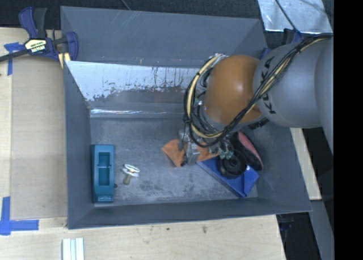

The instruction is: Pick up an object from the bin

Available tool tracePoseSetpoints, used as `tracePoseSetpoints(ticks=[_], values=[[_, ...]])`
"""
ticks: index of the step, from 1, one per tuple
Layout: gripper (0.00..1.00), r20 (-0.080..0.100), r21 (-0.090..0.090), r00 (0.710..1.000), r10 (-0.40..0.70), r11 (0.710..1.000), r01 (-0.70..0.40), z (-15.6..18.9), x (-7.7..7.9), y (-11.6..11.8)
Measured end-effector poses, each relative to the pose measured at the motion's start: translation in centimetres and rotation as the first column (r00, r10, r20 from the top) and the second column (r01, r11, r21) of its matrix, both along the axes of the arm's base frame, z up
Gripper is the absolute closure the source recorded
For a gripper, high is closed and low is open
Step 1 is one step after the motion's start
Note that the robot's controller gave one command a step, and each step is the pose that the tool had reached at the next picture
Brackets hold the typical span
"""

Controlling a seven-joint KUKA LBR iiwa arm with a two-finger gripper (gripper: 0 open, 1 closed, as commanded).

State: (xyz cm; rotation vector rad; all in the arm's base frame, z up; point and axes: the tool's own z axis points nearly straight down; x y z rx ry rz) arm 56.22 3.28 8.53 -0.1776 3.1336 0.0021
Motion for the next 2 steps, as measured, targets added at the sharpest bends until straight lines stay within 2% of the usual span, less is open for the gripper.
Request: tracePoseSetpoints(ticks=[1,2], values=[[1.0,0.0,0.0,1.0,0.0,1.0,0.0,0.0,0.0,0.0],[1.0,0.001,-0.001,1.0,-0.014,1.0,0.014,13.1,-0.1,0.0]])
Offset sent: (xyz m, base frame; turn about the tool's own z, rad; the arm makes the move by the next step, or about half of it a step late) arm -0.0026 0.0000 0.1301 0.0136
